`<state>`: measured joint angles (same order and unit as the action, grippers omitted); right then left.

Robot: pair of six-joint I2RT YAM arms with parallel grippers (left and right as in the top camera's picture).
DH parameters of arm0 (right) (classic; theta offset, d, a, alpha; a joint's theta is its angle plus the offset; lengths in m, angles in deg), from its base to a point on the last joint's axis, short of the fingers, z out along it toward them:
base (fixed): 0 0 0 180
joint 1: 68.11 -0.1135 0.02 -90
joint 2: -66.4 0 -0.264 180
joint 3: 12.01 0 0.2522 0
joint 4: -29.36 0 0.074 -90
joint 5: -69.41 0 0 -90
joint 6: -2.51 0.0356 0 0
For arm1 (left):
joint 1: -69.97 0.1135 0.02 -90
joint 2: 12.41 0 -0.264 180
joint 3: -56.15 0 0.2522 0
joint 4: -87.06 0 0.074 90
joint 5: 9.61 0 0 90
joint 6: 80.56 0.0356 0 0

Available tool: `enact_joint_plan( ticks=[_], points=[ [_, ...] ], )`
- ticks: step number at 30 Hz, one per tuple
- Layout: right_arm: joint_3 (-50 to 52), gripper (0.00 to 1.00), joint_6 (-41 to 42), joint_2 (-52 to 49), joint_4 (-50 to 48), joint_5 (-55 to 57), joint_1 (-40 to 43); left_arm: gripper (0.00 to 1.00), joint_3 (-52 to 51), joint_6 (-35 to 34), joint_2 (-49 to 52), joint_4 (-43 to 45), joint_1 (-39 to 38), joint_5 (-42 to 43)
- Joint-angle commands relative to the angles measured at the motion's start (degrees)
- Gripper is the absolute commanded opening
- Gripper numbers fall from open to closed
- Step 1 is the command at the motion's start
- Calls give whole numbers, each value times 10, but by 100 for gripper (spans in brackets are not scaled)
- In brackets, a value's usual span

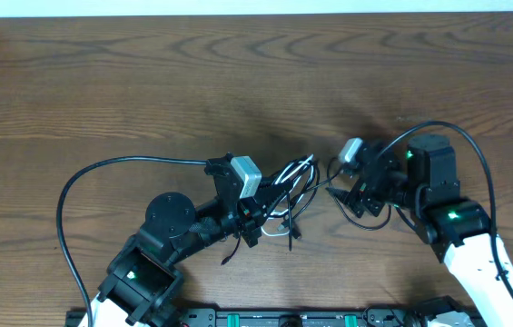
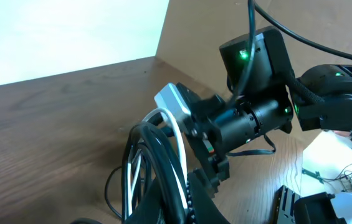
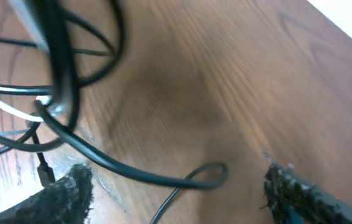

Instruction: Untangle cables

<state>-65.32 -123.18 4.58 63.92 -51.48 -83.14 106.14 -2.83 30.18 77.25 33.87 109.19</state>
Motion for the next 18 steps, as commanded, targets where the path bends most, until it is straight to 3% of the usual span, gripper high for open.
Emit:
enact_joint_plan(
  ticks=[1, 7, 8, 9, 10, 18],
  points=[
    [-4, 79, -101, -8, -9, -15, -24, 8, 10, -7, -8, 7, 2, 23],
    [-4, 59, -111, -41, -37, -26, -52, 8, 10, -7, -8, 7, 2, 23],
    [-4, 40, -112, -50, -40, -25, -56, 8, 10, -7, -8, 7, 2, 23],
    [-4, 9, -111, -58, -42, -24, -58, 8, 10, -7, -8, 7, 2, 23],
    [-4, 1, -111, -68, -42, -24, -58, 8, 10, -7, -8, 7, 2, 23],
    [-4, 1, -44, -46, -42, -22, -56, 8, 10, -5, -8, -3, 2, -30]
  ],
)
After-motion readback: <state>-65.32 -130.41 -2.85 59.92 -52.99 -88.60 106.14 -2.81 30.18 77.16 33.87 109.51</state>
